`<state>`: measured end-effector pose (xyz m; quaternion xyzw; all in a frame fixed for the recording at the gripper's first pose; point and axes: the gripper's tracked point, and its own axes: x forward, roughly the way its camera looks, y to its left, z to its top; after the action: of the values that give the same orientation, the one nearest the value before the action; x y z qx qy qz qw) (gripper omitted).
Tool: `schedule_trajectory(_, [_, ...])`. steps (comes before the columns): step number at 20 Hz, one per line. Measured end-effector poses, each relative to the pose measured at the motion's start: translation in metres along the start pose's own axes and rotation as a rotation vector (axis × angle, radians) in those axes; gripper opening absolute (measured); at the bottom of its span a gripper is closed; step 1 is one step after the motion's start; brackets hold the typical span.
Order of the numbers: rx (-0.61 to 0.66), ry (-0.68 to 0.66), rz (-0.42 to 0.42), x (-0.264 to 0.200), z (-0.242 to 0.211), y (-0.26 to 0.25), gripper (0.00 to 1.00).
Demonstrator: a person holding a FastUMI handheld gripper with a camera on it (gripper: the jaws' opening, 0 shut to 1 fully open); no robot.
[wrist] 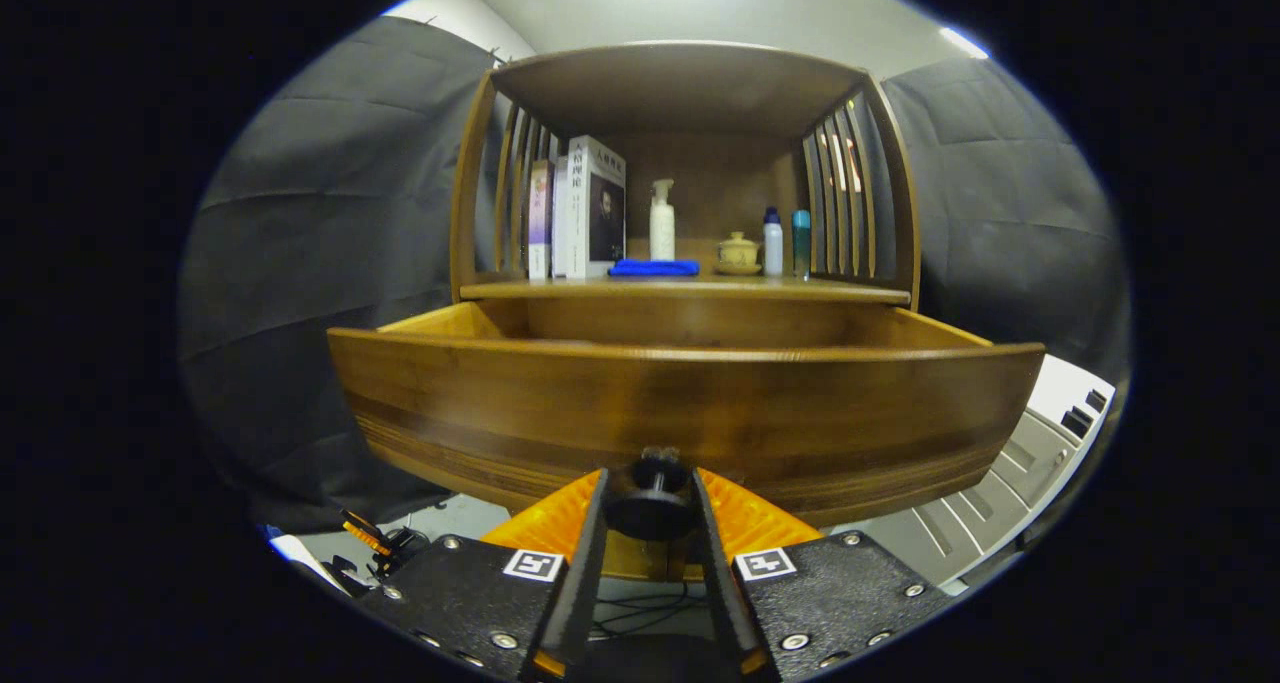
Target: Pull open the drawer, take out the items inside it, and place them on the countertop above the cabinet.
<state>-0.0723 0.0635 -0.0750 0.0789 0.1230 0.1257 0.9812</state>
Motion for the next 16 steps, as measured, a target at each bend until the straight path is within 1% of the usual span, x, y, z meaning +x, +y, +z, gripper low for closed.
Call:
schedule_trajectory(2, [0.030, -0.075, -0.040, -0.002, 0.035, -0.012, 0.58])
schedule_trajectory(4, [0.033, -0.105, -0.075, -0.006, 0.057, -0.019, 0.67])
schedule_trajectory(5, [0.029, -0.093, -0.103, -0.005, 0.062, -0.024, 0.72])
schedule_trajectory(7, [0.050, -0.021, -0.138, 0.006, 0.063, -0.027, 0.81])
schedule_trajectory(9, [0.071, 0.040, -0.142, 0.023, 0.068, -0.023, 0.90])
schedule_trajectory(10, [0.078, 0.076, -0.158, 0.033, 0.069, -0.025, 0.94])
schedule_trajectory(13, [0.093, 0.241, -0.221, 0.060, 0.055, -0.030, 0.94])
schedule_trajectory(16, [0.076, 0.392, -0.259, 0.084, 0.044, -0.033, 0.95])
